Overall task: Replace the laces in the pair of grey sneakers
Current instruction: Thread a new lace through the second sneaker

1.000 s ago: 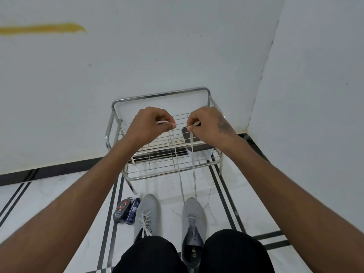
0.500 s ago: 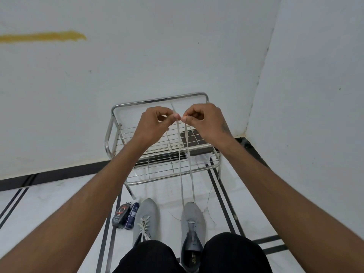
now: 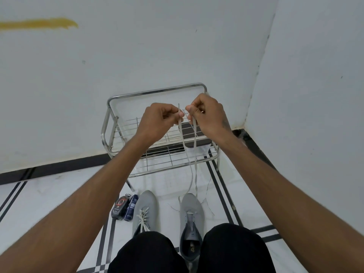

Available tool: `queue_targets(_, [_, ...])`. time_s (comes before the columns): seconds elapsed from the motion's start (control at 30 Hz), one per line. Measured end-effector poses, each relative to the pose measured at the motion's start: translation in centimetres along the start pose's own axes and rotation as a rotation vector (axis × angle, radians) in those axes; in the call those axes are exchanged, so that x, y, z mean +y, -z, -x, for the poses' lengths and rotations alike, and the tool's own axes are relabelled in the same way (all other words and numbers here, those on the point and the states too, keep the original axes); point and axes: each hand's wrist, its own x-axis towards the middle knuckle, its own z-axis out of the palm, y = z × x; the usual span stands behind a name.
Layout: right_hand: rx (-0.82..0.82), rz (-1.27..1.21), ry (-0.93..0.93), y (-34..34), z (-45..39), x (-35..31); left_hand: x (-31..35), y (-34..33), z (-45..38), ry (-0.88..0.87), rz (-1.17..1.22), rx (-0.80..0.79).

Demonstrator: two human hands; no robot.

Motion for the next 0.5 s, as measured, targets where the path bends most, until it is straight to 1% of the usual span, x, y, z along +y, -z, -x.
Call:
queue_targets(0.1, [-0.035,-0.004,-0.038,-0.8,0.7,1.7,-2.0,-1.1,1.1,0.044,-0.043,-0.061])
queue_targets(0.23, [-0.129,0.032,-0.094,-2.1,2.0,5.1,-5.6,-2.9,2.9,0.123,-0.076,-0.115])
queue_targets(0.37, [-0.265,0.120,-0.200,-4.4,4.4,10.9,-9.8,-5.4,5.1,0.202,-0.114,-0.194])
queue_targets(0.5, [-0.408,0.161,-0.367,-7.4,7.5,18.0,-15.0,-8.6,7.8,0.291,-0.130,-0.308])
